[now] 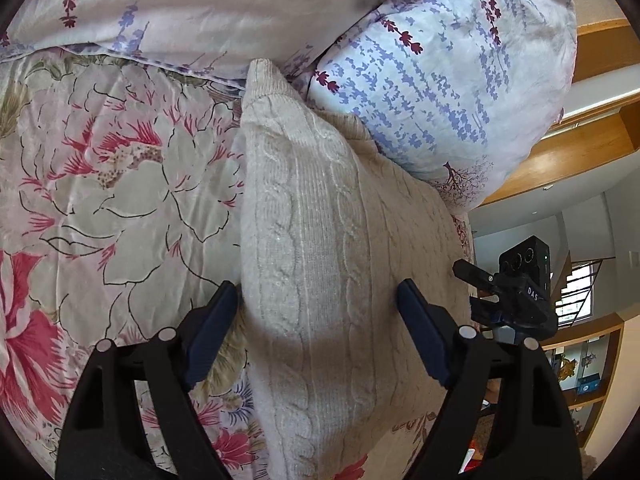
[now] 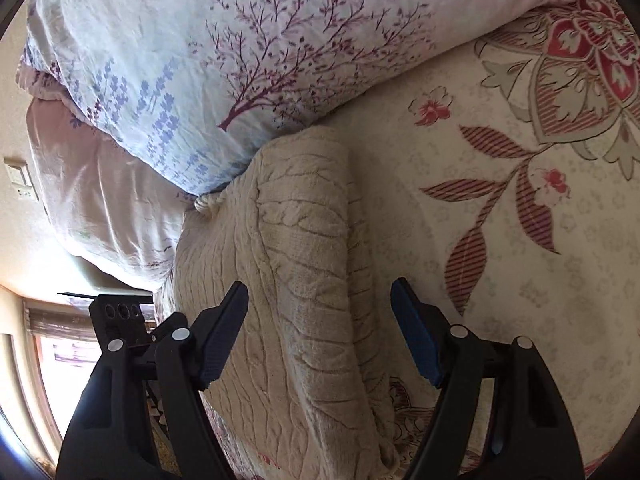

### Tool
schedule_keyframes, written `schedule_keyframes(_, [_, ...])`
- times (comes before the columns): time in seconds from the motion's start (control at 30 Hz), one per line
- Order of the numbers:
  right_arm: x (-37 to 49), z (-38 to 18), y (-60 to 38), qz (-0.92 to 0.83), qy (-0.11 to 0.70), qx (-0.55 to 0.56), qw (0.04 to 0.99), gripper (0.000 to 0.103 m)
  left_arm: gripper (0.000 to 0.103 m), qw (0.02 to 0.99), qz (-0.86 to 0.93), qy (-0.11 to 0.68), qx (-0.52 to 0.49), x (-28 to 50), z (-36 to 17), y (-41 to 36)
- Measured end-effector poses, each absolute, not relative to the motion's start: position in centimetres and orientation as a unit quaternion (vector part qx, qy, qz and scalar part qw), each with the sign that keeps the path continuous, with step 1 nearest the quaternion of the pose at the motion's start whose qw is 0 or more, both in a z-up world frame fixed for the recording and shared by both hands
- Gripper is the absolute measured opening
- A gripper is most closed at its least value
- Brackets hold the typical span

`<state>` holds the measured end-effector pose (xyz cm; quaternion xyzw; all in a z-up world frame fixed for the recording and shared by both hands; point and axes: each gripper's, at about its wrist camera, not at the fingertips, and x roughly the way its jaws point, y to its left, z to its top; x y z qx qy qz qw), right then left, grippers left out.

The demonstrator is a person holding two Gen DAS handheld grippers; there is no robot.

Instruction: Fold small clothes

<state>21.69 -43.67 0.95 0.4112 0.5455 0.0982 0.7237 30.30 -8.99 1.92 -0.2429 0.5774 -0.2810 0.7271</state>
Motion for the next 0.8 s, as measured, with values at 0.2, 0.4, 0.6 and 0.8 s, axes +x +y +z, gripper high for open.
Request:
schedule_keyframes(0.2, [21.7,0.4,-42.8,0.134,0.543,0.424,0.712,0.075,0.073,0.718,-0.288,0.572,-0.272,30.2,1.2,-8.5])
schedule_keyframes(0.4, [21.2,-0.5,-42.8,0.160,0.526,0.459,0.698,0.069,0.071,0.710,-0.286,0.565,-0.307,30.0,0.6,-7.5])
schedule_keyframes(0.6, [21.3,-1.1,-41.8,0.178,0.534,0.454,0.690,0.051,0.057,0.714,-0.276,0.562,-0.312,29.5,0.5,-7.6])
schedule_keyframes(0.8, [20.5,-1.3,-40.9,0.180,0.506,0.486,0.689,0.036,0.038,0.720,-0.273,0.546,-0.330,28.4,0.9,-6.7])
